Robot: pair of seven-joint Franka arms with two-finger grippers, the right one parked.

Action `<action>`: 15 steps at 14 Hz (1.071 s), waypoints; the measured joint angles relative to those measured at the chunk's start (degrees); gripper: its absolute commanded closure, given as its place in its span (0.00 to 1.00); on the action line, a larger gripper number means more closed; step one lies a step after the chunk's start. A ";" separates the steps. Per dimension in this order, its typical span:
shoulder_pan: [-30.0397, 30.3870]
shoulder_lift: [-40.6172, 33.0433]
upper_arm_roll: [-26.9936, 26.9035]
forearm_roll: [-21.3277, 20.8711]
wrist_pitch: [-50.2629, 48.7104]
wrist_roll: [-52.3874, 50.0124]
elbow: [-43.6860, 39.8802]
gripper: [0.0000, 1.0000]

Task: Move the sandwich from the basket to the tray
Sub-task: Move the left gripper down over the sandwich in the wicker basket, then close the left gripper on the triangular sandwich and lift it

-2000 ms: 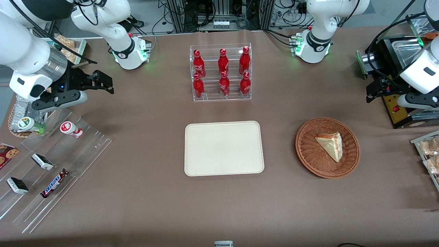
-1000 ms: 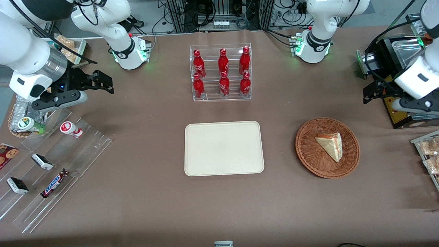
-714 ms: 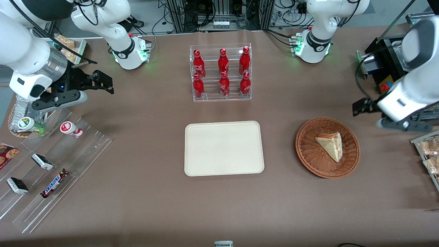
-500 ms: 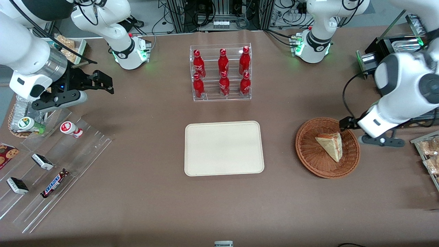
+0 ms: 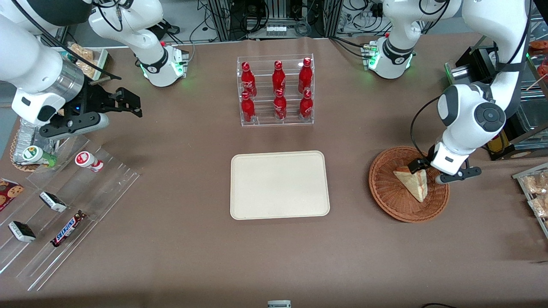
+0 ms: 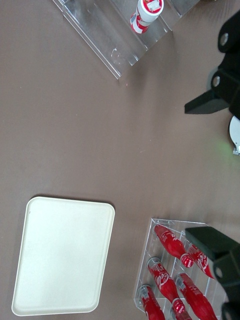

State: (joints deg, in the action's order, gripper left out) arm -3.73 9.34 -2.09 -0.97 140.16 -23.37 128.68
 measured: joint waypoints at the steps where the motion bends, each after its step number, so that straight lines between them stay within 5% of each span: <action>1: -0.01 0.38 0.04 -0.01 0.93 -6.04 0.03 0.00; 2: -0.02 0.97 0.05 0.03 2.47 -11.13 0.15 0.02; 3: -0.03 1.77 0.05 0.03 4.20 -15.61 0.29 0.25; 4: -0.08 2.82 0.05 0.03 5.87 -19.34 0.42 0.67; 5: -0.19 3.95 0.06 0.03 7.31 -21.97 0.52 0.90; 10: -0.51 5.57 0.41 -0.02 6.58 -23.59 -0.92 1.00; 15: -6.80 5.54 0.99 0.03 -10.69 -18.63 -15.51 0.98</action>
State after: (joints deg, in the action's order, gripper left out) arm -10.53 14.89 -1.11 -0.94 129.47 -41.99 113.17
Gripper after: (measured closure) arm 0.828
